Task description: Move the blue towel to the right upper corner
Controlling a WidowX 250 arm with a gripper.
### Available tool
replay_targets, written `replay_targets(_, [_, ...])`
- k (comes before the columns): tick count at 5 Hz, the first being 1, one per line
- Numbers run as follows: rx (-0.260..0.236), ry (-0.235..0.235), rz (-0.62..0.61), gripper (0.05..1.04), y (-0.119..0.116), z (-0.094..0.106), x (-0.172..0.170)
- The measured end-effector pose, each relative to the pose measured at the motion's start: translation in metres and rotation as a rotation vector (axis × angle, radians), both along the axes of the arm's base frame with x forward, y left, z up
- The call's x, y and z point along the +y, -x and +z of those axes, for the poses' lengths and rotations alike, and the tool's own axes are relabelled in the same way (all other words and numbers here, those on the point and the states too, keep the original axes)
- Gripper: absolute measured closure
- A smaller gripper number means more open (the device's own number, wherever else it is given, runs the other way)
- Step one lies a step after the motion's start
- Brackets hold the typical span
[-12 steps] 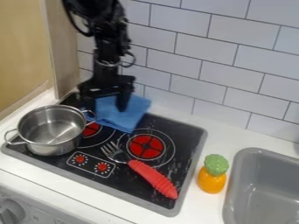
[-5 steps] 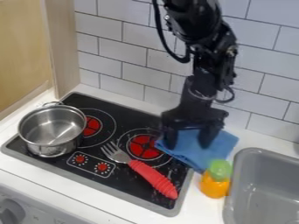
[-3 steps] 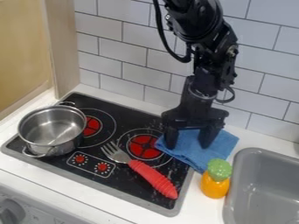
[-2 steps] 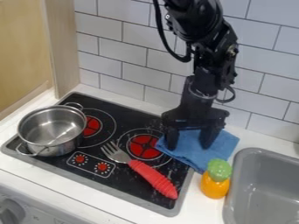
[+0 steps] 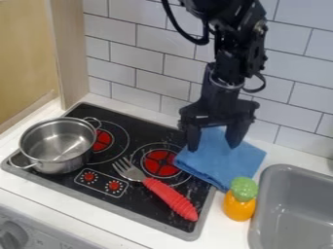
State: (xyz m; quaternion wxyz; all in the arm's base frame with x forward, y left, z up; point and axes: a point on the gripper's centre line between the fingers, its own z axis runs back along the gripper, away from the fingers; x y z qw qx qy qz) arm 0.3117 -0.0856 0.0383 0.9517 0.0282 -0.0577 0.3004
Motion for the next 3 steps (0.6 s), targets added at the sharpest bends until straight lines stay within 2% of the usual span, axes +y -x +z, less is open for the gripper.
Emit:
replay_targets(2, [-0.082,-0.001,0.015,0.085,0.006,0.036,0.014])
replay_targets(3, [-0.087,0.000,0.015,0.085,0.006,0.038,0.014])
